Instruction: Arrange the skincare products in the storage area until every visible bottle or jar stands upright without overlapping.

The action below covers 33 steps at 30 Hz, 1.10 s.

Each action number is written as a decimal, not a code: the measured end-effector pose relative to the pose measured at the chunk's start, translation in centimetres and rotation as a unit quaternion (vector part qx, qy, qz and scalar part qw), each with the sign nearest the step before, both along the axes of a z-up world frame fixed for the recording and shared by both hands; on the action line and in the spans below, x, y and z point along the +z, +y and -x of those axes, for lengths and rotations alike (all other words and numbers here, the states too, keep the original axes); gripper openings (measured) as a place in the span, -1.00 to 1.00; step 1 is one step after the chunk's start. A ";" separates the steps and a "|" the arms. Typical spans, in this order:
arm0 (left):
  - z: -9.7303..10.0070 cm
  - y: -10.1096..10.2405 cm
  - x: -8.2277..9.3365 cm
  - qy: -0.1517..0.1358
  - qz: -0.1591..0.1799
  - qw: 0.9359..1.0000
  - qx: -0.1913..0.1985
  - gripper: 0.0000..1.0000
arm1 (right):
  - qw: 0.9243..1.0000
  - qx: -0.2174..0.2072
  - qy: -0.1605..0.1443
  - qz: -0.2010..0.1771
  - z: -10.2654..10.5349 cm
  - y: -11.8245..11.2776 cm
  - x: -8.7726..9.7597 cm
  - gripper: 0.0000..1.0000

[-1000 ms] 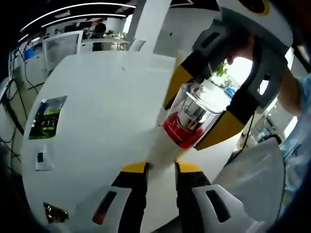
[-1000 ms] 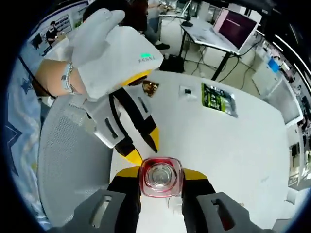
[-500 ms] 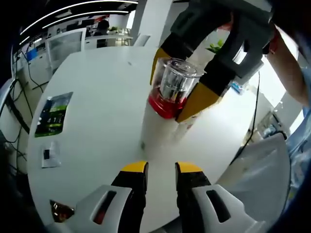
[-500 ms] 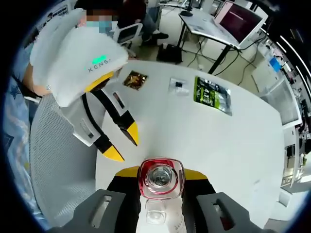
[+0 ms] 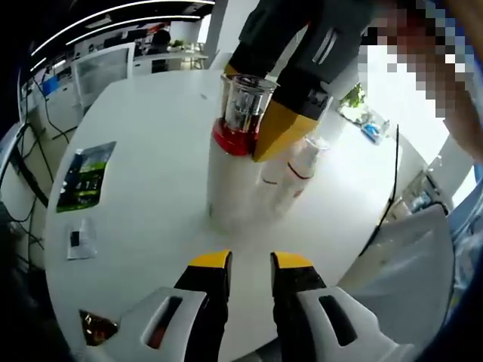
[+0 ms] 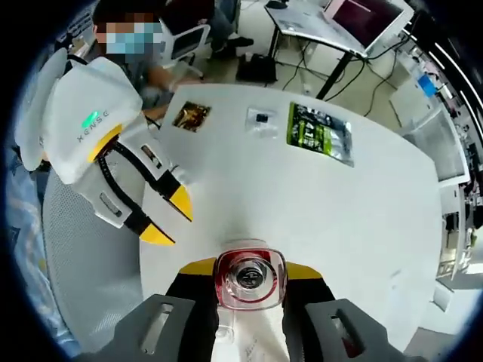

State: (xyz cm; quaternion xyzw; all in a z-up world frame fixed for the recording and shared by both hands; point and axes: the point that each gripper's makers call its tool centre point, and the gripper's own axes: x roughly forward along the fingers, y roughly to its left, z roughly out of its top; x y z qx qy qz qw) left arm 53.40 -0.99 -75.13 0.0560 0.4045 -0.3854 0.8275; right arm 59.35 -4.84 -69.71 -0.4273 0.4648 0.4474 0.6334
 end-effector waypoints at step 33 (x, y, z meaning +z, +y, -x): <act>0.0 0.0 -0.1 -0.002 -0.006 1.000 -0.008 -0.50 | 1.000 -0.021 0.022 0.004 -0.2 -1.8 0.2 -0.46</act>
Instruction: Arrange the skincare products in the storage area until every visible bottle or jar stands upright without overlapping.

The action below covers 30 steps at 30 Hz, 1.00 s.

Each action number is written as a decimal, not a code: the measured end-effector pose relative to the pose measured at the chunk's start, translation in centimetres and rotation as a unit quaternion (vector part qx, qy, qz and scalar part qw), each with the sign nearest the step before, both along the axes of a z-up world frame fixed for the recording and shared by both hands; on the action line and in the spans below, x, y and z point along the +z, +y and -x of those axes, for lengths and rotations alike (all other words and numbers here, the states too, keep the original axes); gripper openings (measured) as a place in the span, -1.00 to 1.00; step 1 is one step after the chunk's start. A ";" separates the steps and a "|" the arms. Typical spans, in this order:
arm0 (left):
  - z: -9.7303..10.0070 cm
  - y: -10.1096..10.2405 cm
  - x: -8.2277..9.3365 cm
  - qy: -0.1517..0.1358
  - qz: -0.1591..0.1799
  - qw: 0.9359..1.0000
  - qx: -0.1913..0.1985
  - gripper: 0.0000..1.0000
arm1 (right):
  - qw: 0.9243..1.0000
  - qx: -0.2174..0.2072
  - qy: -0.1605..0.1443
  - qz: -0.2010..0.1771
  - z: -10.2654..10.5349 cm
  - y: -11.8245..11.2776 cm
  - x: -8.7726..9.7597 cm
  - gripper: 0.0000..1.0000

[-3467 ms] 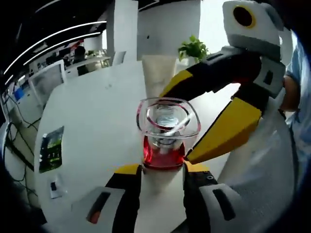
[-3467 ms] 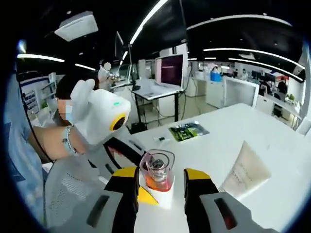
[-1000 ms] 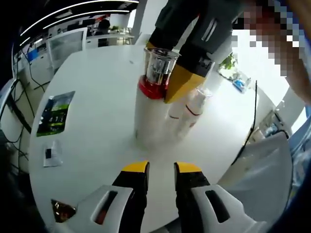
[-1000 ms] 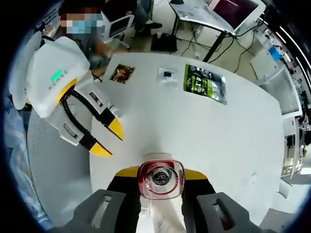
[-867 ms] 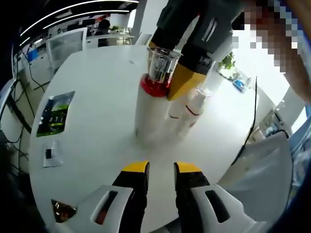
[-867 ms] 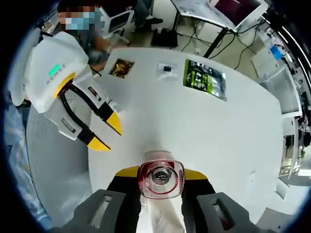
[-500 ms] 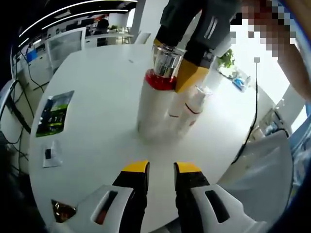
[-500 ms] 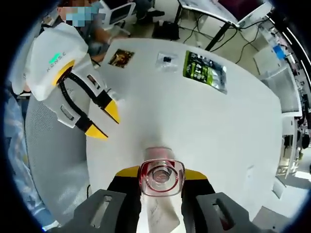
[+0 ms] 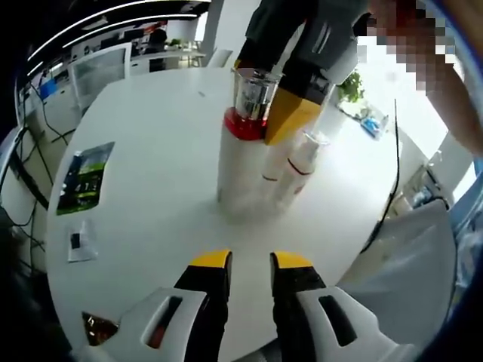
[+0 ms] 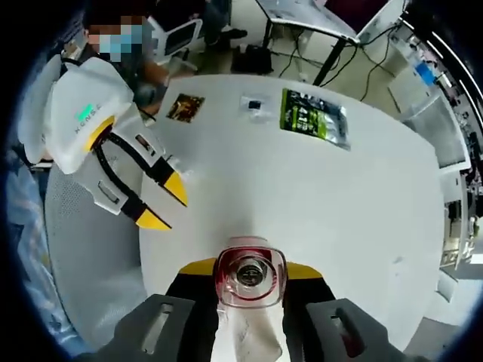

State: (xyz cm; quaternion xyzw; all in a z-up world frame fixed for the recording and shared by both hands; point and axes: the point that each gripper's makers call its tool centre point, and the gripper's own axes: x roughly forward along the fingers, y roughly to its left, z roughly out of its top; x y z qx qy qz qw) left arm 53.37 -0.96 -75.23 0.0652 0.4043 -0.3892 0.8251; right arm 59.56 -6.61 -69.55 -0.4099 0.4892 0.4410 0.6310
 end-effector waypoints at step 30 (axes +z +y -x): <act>-0.2 -0.4 -0.1 -0.004 -0.001 1.000 -0.010 -0.53 | 1.000 0.018 0.008 0.021 0.0 -0.2 -2.0 -0.37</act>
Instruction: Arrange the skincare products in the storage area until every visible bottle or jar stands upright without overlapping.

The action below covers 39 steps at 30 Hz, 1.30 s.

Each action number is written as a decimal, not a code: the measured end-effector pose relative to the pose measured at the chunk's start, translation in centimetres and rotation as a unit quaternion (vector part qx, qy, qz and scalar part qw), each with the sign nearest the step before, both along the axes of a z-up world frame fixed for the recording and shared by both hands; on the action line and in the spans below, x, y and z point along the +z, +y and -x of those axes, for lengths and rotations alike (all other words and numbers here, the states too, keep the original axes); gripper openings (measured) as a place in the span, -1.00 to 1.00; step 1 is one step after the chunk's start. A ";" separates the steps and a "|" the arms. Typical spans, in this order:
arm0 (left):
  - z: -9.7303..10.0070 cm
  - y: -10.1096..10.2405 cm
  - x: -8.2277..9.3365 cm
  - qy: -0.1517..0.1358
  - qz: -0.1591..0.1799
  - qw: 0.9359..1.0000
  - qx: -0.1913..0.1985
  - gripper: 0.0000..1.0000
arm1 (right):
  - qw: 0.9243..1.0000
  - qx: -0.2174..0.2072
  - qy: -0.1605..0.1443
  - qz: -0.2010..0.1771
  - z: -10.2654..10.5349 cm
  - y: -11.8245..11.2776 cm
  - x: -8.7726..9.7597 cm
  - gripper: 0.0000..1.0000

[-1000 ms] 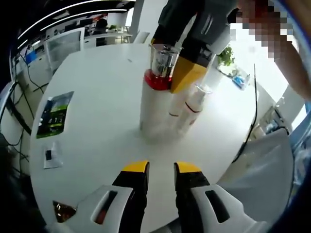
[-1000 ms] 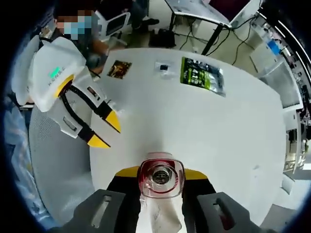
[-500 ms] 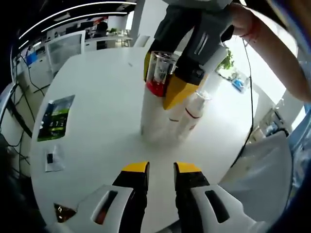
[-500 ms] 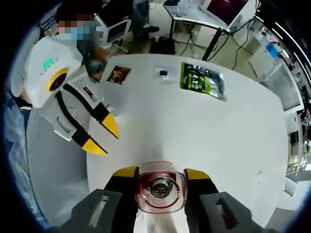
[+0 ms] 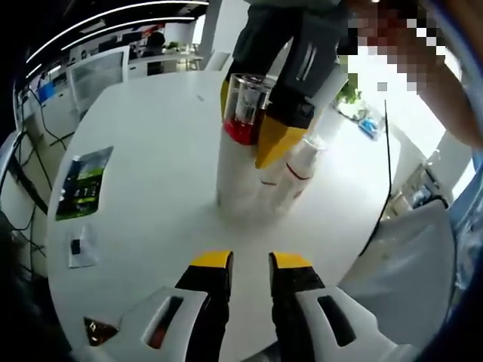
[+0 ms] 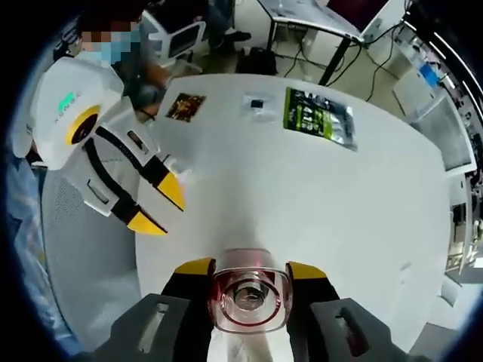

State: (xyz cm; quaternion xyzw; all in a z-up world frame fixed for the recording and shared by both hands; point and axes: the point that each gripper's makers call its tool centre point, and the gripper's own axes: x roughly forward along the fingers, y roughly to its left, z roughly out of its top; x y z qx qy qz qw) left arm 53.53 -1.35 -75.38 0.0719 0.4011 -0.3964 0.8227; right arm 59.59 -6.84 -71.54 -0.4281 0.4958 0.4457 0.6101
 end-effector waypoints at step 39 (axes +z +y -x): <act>0.0 -0.4 0.3 0.003 0.016 1.000 0.003 -0.50 | 0.836 -0.236 -0.161 -0.469 0.7 -7.2 7.7 -0.39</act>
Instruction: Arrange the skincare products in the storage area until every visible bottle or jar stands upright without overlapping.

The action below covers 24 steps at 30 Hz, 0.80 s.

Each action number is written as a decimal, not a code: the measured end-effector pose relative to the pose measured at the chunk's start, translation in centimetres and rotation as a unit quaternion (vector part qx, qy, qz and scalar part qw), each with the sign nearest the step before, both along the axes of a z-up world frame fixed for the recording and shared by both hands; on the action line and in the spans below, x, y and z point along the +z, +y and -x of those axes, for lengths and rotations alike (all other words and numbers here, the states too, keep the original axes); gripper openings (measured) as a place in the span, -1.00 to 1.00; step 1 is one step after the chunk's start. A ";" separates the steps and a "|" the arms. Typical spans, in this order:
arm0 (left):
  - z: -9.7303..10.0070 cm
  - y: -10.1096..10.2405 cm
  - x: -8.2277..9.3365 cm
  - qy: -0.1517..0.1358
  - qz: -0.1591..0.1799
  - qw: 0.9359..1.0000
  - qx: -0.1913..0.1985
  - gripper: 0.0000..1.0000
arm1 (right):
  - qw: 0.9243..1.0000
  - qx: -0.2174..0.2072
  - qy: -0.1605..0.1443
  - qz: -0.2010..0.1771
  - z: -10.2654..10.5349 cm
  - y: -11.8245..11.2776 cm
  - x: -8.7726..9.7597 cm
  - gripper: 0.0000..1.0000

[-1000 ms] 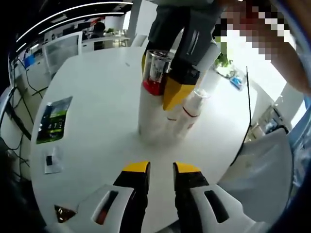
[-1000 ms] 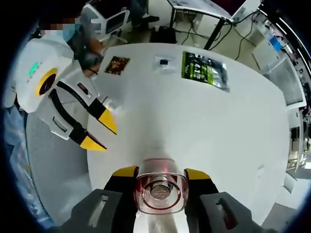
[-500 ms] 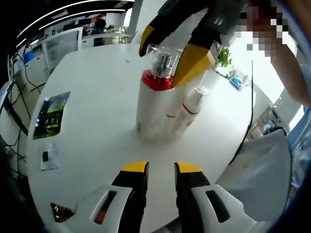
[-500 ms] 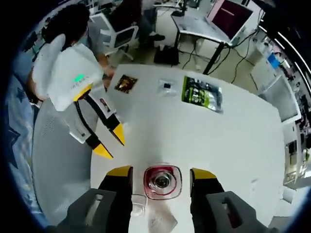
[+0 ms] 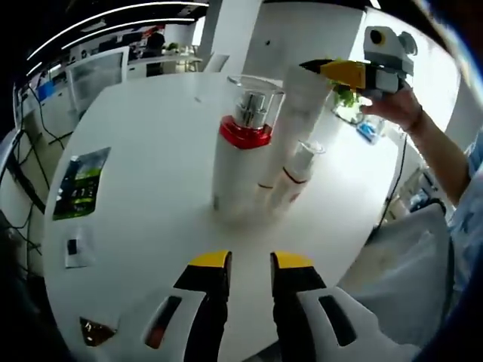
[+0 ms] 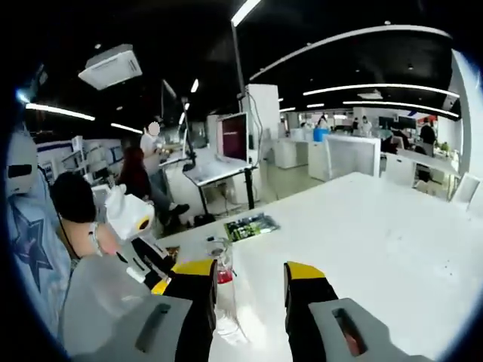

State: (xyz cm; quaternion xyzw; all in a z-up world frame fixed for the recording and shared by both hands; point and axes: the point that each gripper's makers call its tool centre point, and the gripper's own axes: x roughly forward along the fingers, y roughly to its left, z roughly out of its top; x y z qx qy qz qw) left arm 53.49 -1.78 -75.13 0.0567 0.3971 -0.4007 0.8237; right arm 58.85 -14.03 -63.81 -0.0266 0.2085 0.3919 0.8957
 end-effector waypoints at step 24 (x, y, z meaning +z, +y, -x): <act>0.4 0.3 -1.4 0.020 -0.022 1.000 -0.005 -0.52 | 0.972 0.228 0.022 -0.050 0.2 3.1 -2.0 -0.90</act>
